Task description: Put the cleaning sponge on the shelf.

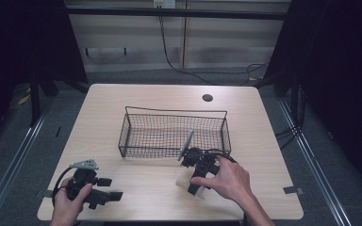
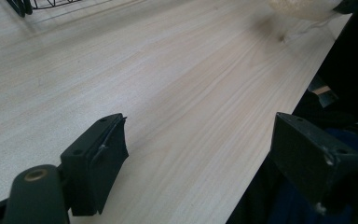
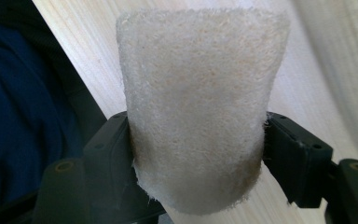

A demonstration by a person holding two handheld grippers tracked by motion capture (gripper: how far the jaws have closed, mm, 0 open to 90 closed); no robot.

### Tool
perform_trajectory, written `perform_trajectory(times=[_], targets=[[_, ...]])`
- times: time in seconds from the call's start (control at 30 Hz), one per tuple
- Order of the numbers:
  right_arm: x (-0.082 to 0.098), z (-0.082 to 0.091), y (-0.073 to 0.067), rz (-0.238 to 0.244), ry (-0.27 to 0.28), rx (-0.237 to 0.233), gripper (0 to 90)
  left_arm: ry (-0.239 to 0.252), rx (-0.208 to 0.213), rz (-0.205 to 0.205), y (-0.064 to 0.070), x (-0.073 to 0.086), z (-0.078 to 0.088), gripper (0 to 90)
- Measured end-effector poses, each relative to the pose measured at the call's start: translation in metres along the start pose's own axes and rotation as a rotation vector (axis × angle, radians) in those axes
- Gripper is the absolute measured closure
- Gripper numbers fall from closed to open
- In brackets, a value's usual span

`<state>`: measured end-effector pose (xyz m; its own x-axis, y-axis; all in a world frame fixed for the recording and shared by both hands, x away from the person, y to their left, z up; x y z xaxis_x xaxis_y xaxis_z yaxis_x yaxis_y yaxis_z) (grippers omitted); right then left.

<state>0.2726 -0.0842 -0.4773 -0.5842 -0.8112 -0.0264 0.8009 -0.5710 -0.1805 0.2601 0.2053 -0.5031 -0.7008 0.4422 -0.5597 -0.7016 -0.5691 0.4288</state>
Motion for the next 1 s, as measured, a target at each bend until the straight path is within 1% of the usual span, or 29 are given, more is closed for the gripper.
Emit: perform_trajectory(times=[0.03, 0.1, 0.2, 0.23, 0.37, 0.47, 0.53, 0.6, 0.67, 0.7, 0.73, 0.9, 1.0], targets=[[0.0, 0.002, 0.001, 0.006, 0.001, 0.007, 28.5, 0.002, -0.002, 0.0, 0.0, 0.0, 0.0, 18.4], [0.0, 0.006, 0.0, -0.002, 0.008, 0.0, 28.5, 0.002, -0.001, 0.0, 0.0, 0.0, 0.0, 18.3], [0.0, 0.012, 0.002, 0.005, 0.014, 0.007, 28.5, 0.0, 0.001, -0.002, 0.0, 0.0, 0.0, 18.4], [0.0, 0.015, 0.003, -0.003, 0.025, 0.007, 28.5, 0.003, -0.001, -0.003, 0.0, 0.0, 0.0, 18.4], [0.0, 0.02, 0.002, -0.001, 0.028, 0.008, 28.5, 0.003, -0.001, 0.0, 0.0, 0.0, 0.0, 18.4], [-0.001, 0.025, 0.002, 0.01, 0.037, 0.023, 28.5, 0.003, -0.002, 0.0, 0.0, 0.0, 0.0, 18.4], [-0.002, 0.027, 0.002, 0.014, 0.047, 0.042, 28.5, 0.004, -0.004, -0.003, 0.0, 0.0, 0.0, 18.4], [-0.002, 0.03, 0.002, 0.015, 0.043, 0.039, 28.5, 0.005, -0.002, -0.001, 0.0, 0.0, 0.0, 18.4], [-0.002, 0.032, 0.002, 0.004, 0.045, 0.037, 28.5, 0.001, 0.003, -0.007, 0.0, 0.0, 0.0, 18.4], [-0.001, 0.034, 0.003, 0.01, 0.041, 0.038, 28.5, 0.002, 0.003, -0.008, 0.0, 0.0, 0.0, 18.4], [-0.002, 0.035, 0.003, 0.001, 0.046, 0.04, 28.5, 0.007, 0.001, -0.007, 0.0, 0.0, 0.0, 18.4], [-0.002, 0.039, 0.005, 0.001, 0.037, 0.048, 28.5, 0.004, 0.001, -0.006, 0.0, 0.0, 0.0, 18.4], [-0.003, 0.045, 0.007, -0.003, 0.042, 0.042, 28.5, 0.001, 0.003, -0.005, 0.0, 0.0, 0.0, 18.4]])
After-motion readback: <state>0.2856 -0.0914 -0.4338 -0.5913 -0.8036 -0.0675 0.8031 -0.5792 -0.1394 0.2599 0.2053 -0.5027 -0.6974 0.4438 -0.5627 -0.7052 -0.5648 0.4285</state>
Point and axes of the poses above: each handheld gripper's, and its own axes: z roughly backward along the jaws, x roughly out of its underside, y roughly to its right, the point moved 7 cm from there along -z, roughly forward along the jaws, and after that the axes turned 2 degrees about -y, right-handed, at the moved point
